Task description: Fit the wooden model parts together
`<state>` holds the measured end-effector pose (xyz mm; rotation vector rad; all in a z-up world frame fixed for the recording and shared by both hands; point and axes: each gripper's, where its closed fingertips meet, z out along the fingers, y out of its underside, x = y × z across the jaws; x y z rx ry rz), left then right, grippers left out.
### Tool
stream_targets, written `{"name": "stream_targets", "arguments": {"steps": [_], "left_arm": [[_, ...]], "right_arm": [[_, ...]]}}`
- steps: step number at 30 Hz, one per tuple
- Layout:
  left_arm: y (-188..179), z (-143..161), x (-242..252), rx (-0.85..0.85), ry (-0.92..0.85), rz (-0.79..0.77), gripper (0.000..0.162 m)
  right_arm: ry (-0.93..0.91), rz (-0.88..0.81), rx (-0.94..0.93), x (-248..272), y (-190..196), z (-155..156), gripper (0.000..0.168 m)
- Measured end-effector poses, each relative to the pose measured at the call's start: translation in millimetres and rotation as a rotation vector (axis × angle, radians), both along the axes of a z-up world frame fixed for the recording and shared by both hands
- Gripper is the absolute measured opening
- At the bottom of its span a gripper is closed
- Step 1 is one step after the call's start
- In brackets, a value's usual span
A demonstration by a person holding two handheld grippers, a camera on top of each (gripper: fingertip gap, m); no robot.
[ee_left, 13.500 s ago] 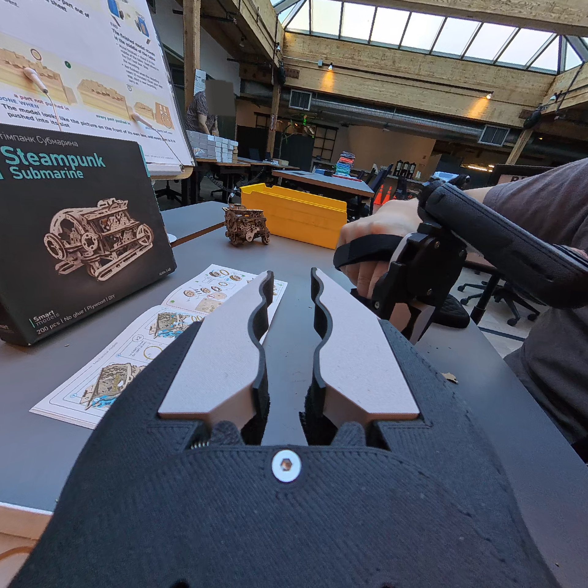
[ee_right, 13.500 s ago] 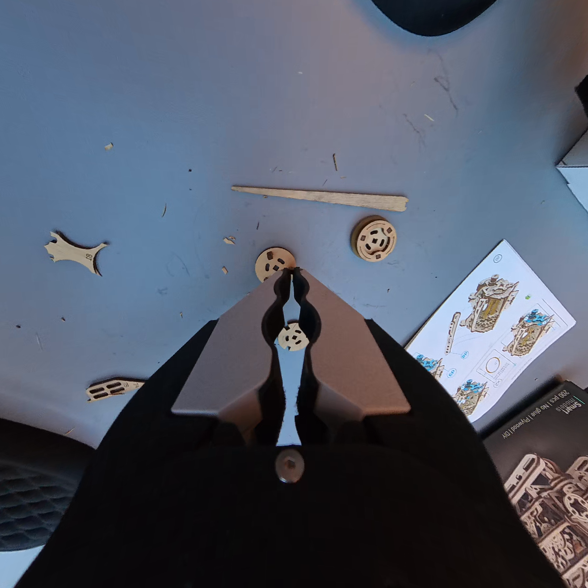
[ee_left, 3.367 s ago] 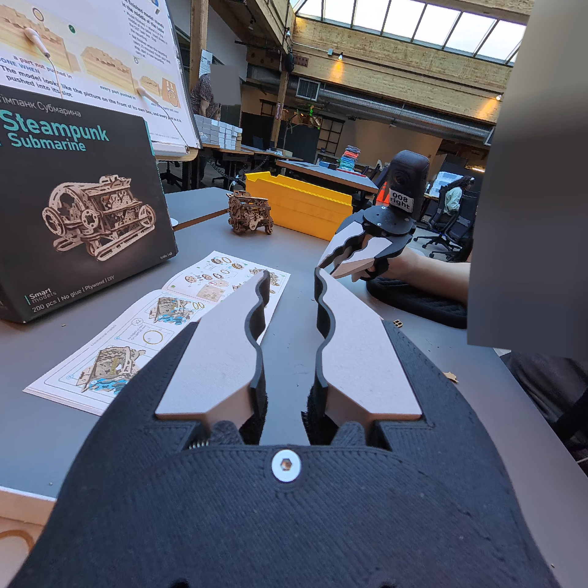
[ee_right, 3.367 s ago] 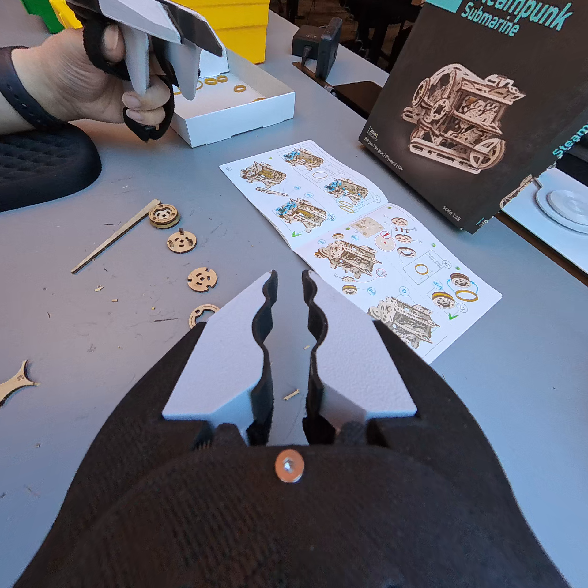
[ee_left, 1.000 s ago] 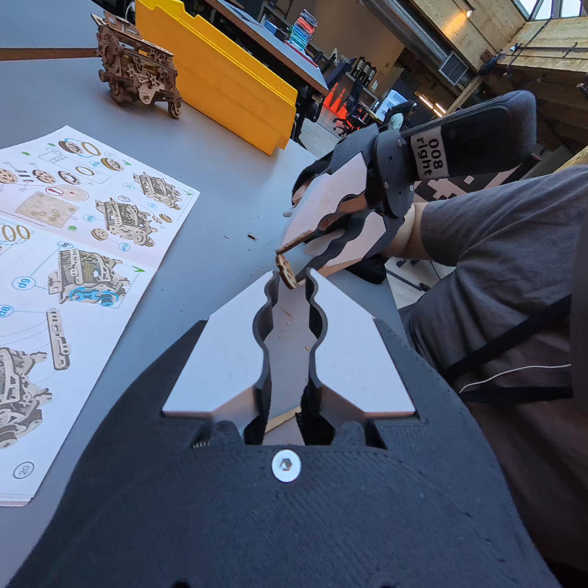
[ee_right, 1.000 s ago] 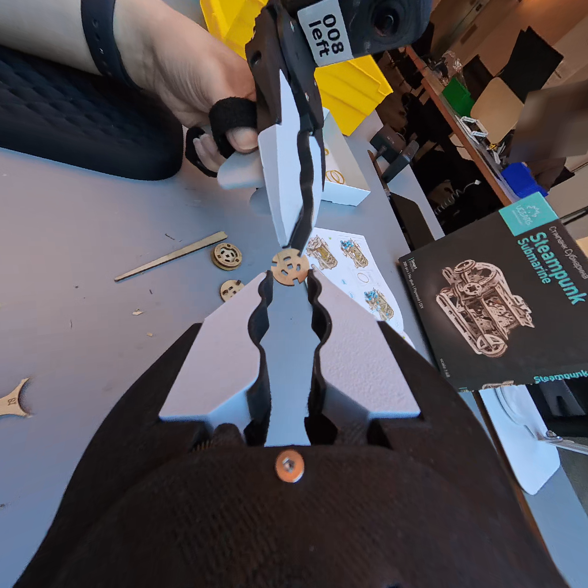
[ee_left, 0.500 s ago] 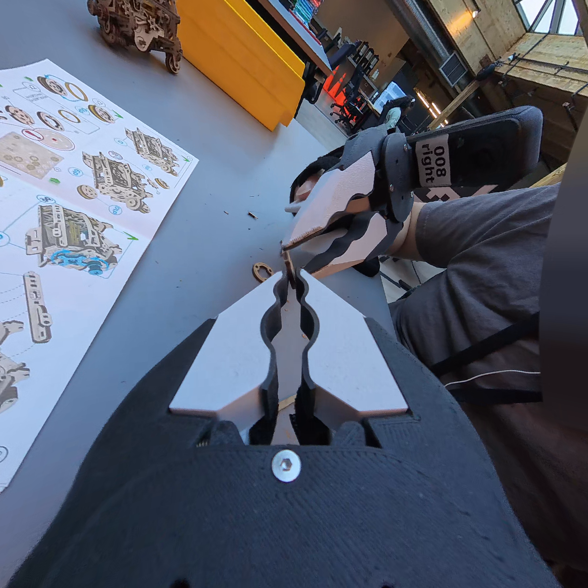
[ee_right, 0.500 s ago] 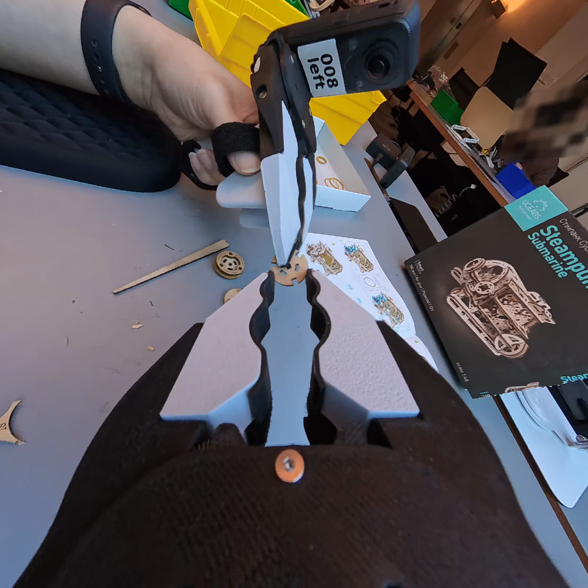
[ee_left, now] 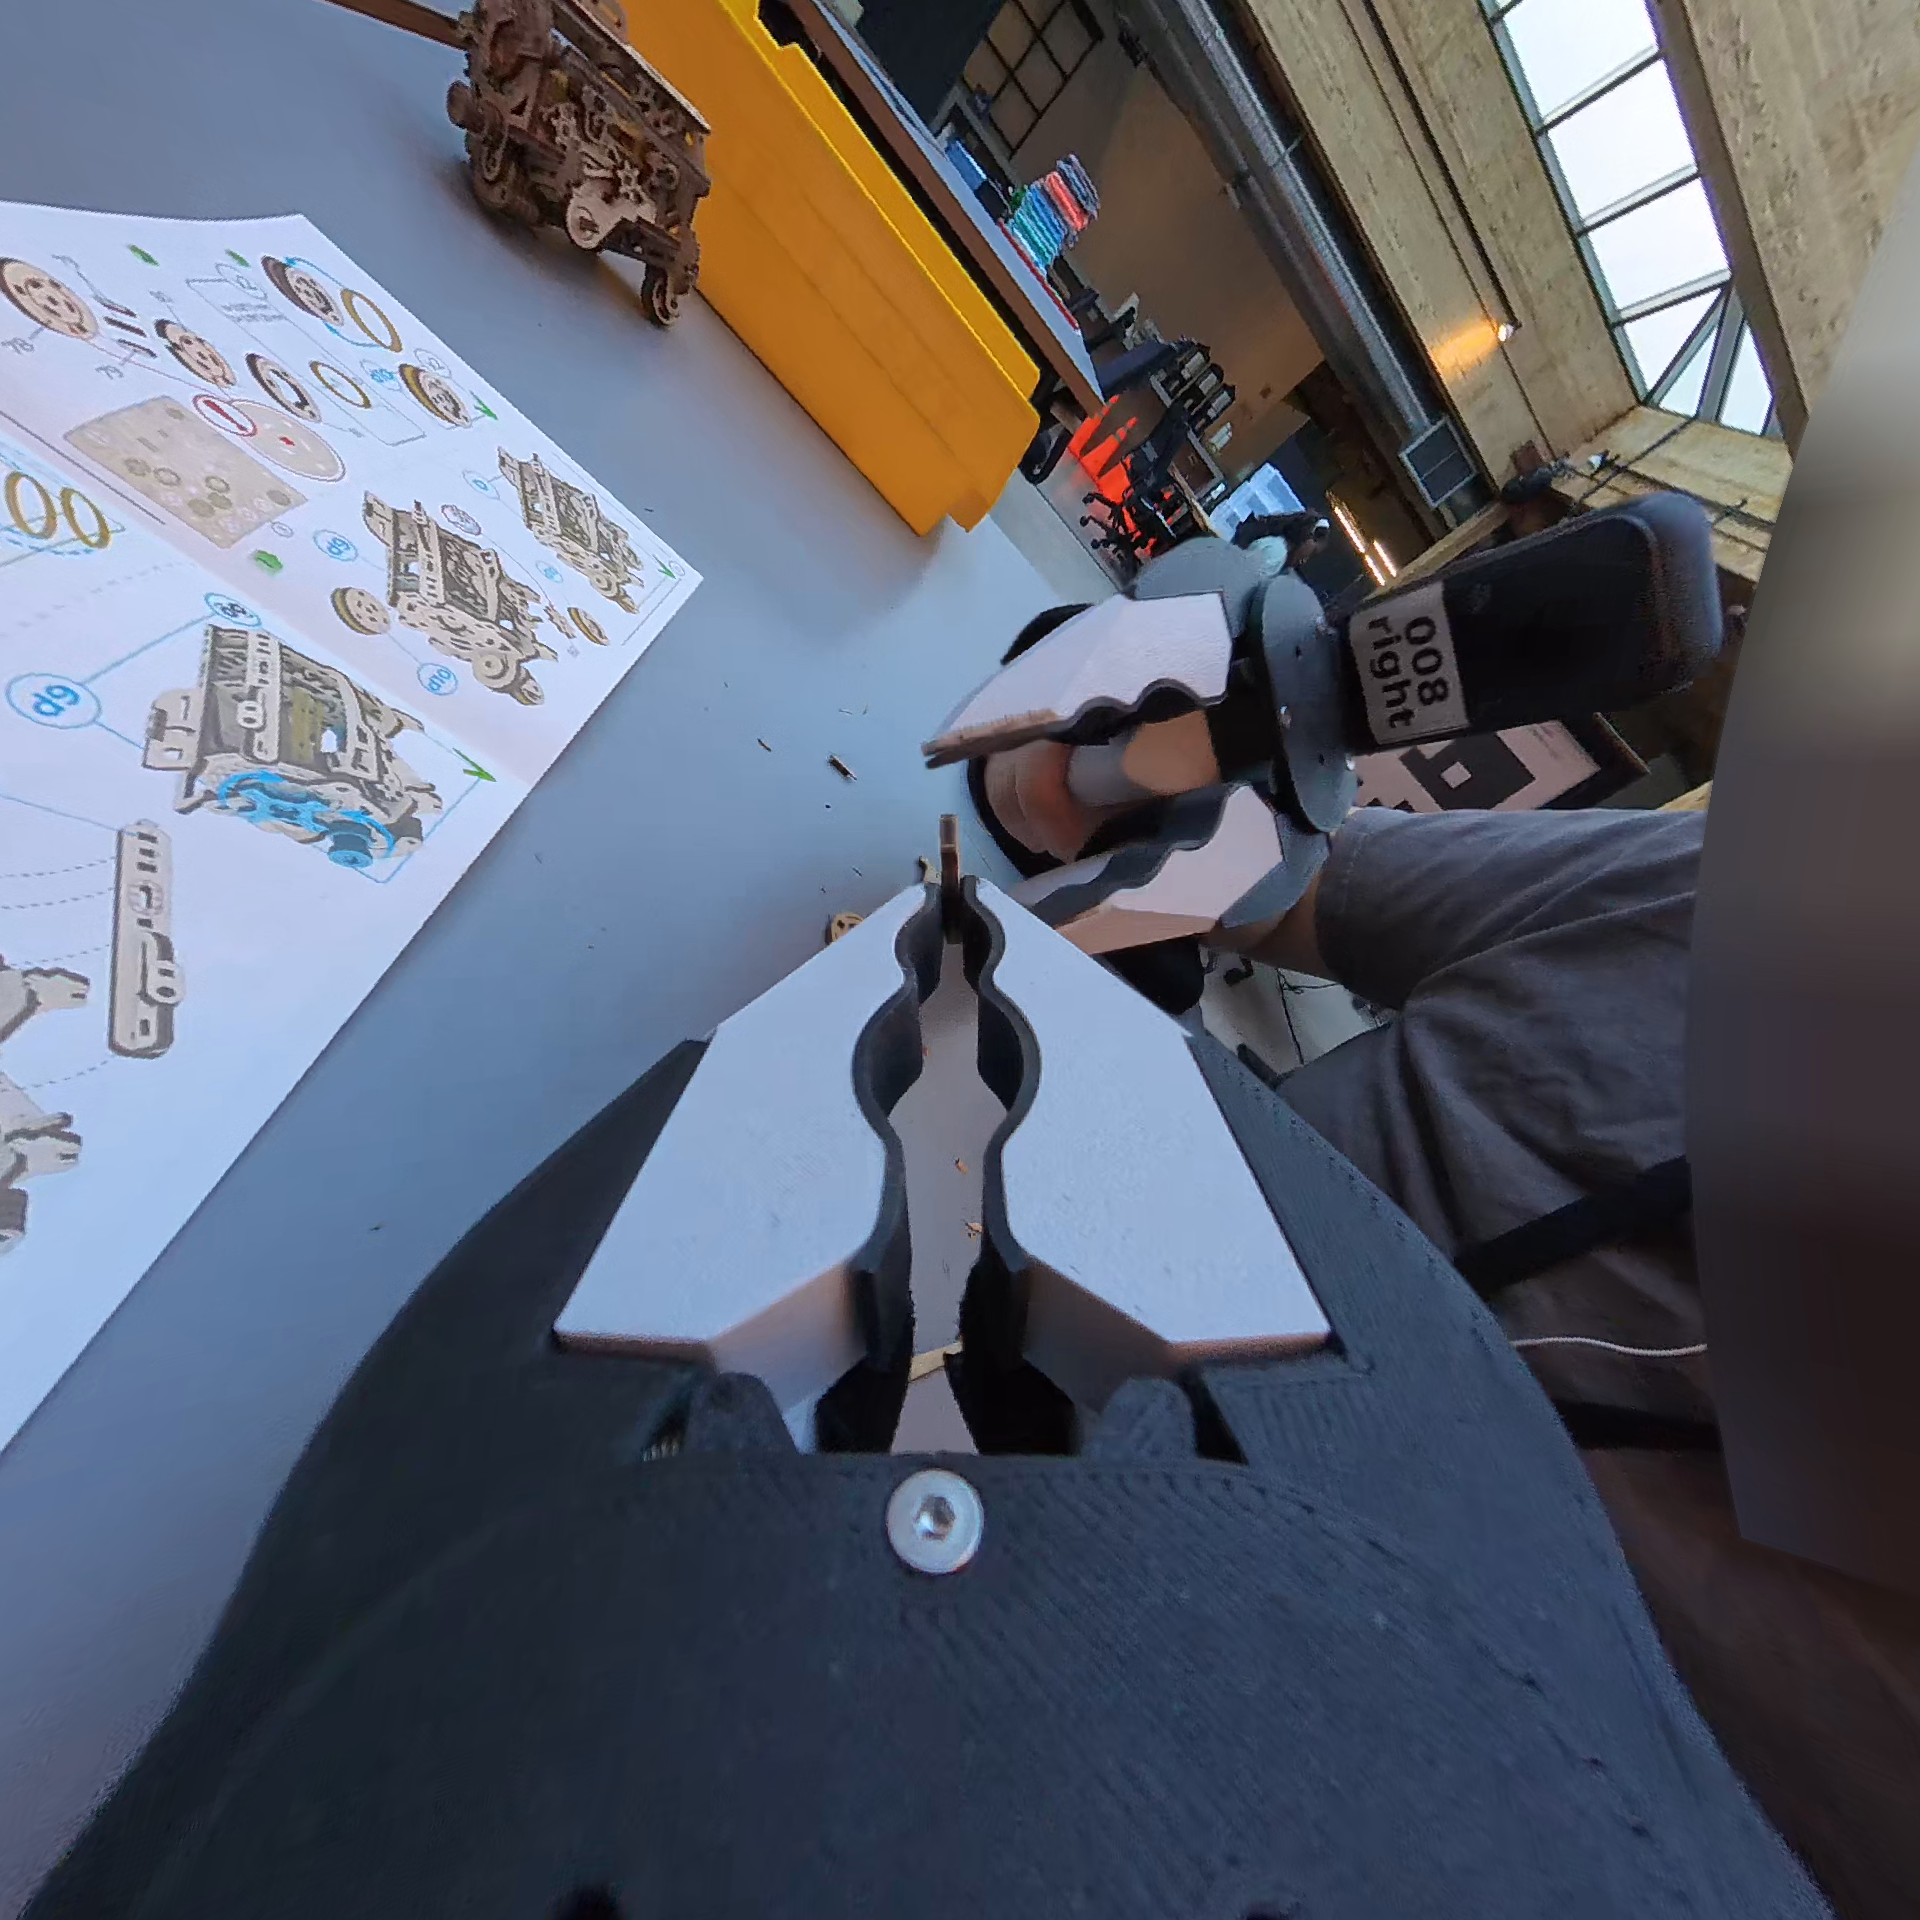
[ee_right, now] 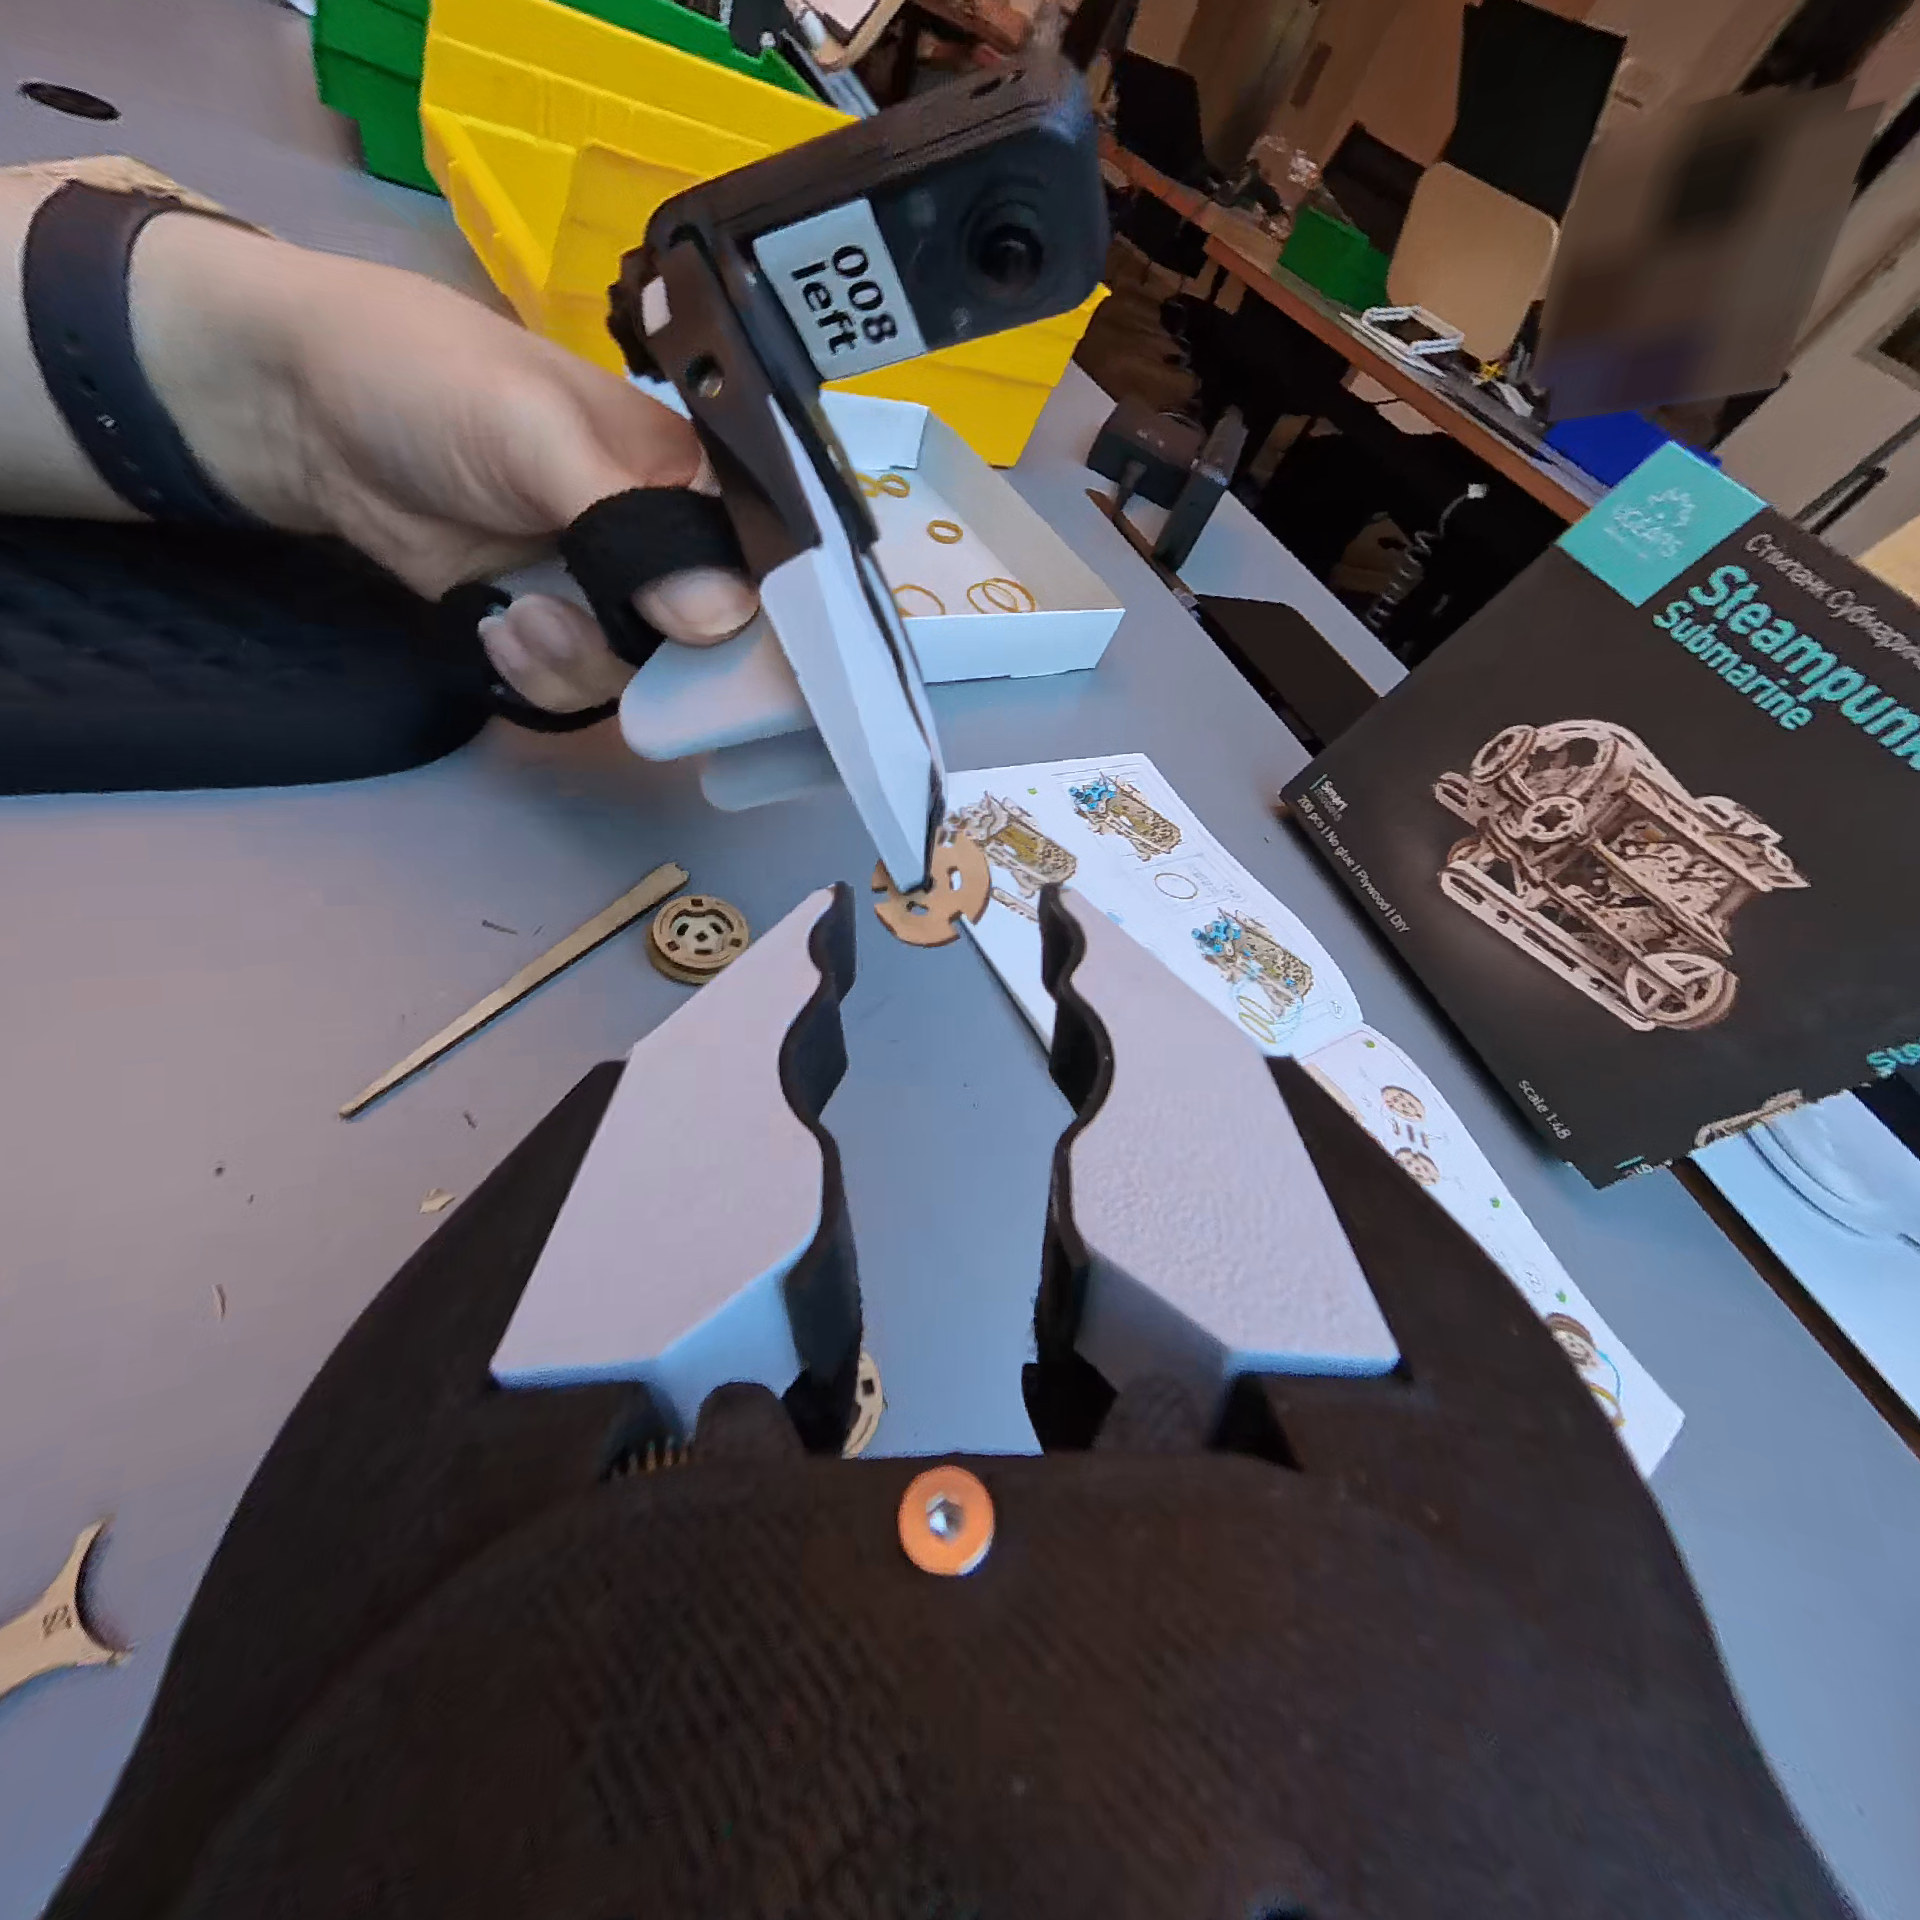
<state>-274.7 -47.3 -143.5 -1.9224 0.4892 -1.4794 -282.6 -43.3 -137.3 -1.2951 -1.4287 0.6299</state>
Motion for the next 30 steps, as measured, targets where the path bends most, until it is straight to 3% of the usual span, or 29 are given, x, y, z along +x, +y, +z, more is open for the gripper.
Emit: {"name": "stream_targets", "arguments": {"steps": [10, 22, 30], "left_arm": [[6, -1, -3, -0.045, -0.043, 0.038, 0.000], [6, -2, 1, -0.045, -0.050, 0.042, 0.001], [3, -5, 3, -0.051, -0.031, 0.022, 0.001]], "right_arm": [[-0.079, -0.063, 0.088, -4, 4, -5, 0.020], [-0.093, -0.069, 0.082, -5, 6, -8, 0.023], [-0.148, -0.018, 0.182, -3, 3, -11, 0.022]]}}
